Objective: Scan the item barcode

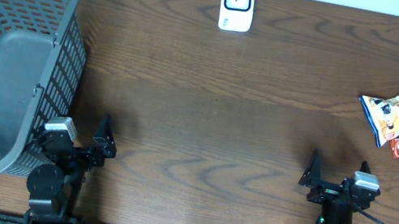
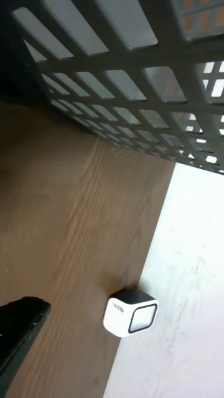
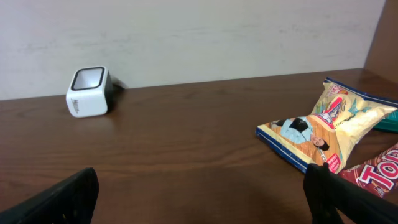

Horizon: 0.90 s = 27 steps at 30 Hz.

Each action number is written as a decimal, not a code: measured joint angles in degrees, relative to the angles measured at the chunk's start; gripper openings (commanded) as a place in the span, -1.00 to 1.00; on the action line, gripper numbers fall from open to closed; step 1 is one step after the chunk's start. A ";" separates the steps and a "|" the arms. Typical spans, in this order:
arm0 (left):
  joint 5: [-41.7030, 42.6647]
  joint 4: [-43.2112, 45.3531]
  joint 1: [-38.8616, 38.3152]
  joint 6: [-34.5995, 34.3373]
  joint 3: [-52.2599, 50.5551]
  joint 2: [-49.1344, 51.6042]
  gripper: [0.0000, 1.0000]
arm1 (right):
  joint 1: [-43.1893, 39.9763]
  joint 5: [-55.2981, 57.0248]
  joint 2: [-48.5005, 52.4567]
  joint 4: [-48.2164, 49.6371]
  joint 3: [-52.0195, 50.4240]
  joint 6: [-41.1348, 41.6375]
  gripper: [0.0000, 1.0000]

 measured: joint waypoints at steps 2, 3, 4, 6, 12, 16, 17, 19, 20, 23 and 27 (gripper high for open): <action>0.00 0.00 0.00 0.00 0.00 0.00 0.96 | 0.00 0.00 0.00 0.00 0.00 -0.09 0.99; 0.00 0.00 0.00 0.00 0.00 0.00 0.96 | 0.00 0.00 0.00 0.00 0.00 -0.09 0.98; 0.00 -0.02 0.00 0.00 0.00 0.00 0.95 | 0.00 0.00 0.00 0.00 0.00 -0.09 0.98; 0.00 0.00 0.00 0.00 0.00 0.00 0.96 | 0.00 0.00 0.00 0.00 0.00 -0.11 0.99; 0.00 0.00 0.00 0.00 0.00 0.00 0.96 | 0.00 0.00 0.00 0.00 0.00 -0.11 0.98; 0.00 0.00 0.00 0.00 0.00 0.00 0.96 | 0.00 0.00 0.00 0.00 0.00 -0.11 0.98; 0.00 0.00 0.00 0.00 0.00 0.00 0.96 | 0.00 0.00 0.00 0.00 0.00 -0.11 0.98; 0.00 0.00 0.00 0.00 0.00 0.00 0.96 | 0.00 0.00 0.00 0.00 0.00 -0.11 0.98; 0.00 0.00 0.00 0.00 0.00 0.00 0.96 | 0.00 0.00 0.00 0.00 0.00 -0.11 0.98; 0.00 -0.02 0.00 0.00 0.00 0.00 0.95 | 0.00 0.00 0.00 0.00 0.00 -0.11 0.99; -0.04 0.00 -0.33 0.00 0.00 -0.72 0.96 | 0.00 0.00 0.00 0.00 0.00 -0.11 0.99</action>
